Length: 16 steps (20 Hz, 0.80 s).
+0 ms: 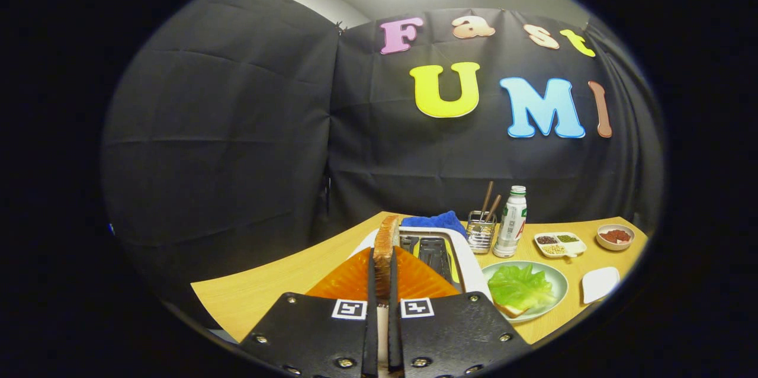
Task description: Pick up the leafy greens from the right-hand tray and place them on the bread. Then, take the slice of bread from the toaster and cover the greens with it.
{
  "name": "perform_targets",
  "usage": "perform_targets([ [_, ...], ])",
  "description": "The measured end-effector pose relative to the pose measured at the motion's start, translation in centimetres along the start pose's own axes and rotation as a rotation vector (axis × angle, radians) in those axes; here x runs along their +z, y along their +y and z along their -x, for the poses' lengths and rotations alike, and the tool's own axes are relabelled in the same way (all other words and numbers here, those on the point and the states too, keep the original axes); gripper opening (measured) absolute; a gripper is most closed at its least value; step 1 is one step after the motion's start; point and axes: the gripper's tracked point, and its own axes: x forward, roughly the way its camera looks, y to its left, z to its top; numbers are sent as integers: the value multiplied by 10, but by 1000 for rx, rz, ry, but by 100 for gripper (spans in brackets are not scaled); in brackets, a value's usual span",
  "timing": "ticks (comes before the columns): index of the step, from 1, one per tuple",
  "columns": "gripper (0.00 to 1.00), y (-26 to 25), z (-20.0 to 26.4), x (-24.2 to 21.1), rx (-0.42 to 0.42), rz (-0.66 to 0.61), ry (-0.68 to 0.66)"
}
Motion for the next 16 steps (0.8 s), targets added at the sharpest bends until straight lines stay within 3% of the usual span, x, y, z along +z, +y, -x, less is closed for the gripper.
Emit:
perform_targets([
  [3,7,0,6,3,13,17,-35],
  [4,0,1,1,6,17,16,-40],
  [16,0,-6,19,62,59,-62,-125],
])
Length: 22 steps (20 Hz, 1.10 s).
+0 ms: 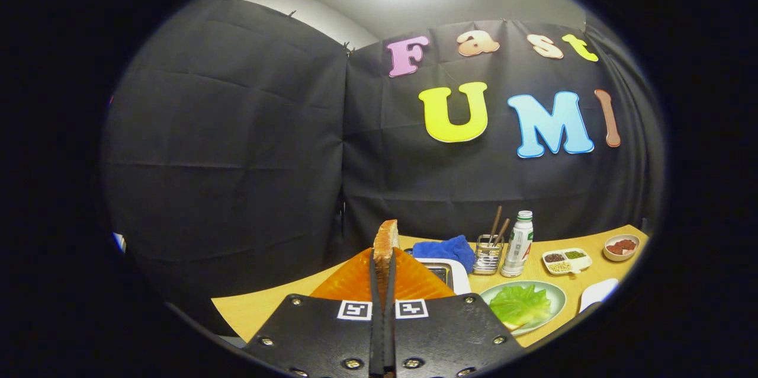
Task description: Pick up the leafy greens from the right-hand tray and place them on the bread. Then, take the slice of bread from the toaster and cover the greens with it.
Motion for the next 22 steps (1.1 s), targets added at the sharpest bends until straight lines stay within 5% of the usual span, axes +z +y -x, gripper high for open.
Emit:
perform_targets([
  [6,0,-25,16,45,2,-37,-63],
  [22,0,-159,54,1,-164,-14,24],
])
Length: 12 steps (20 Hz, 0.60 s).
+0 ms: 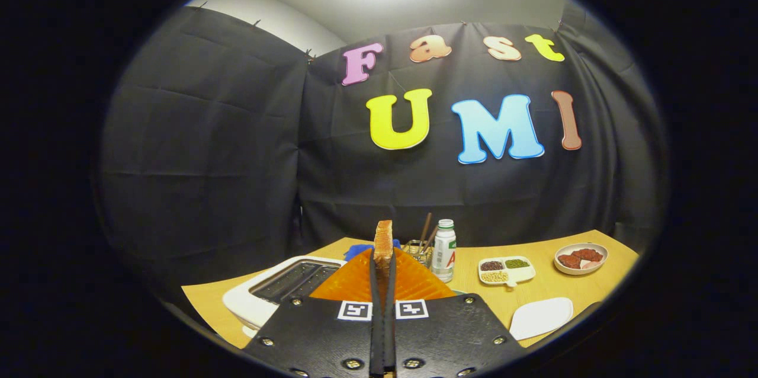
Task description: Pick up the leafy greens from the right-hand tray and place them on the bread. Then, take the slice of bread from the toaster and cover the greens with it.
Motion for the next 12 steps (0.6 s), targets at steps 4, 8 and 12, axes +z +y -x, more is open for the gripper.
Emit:
perform_targets([
  [4,0,-23,-10,-20,-27,0,38],
  [8,0,-31,-18,-39,-19,18,73],
  [12,0,-32,-24,-54,-6,29,98],
])
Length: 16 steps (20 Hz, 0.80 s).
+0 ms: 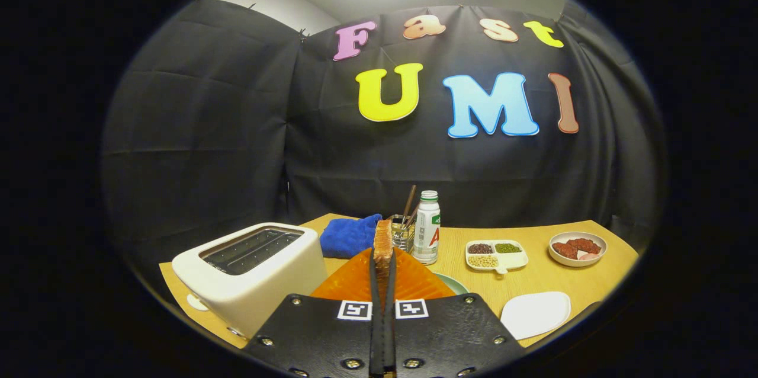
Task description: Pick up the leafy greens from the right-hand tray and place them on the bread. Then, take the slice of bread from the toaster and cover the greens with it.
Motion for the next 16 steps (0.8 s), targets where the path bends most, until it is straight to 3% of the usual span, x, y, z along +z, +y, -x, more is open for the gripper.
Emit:
perform_targets([
  [16,0,-4,-23,-44,41,-116,88],
])
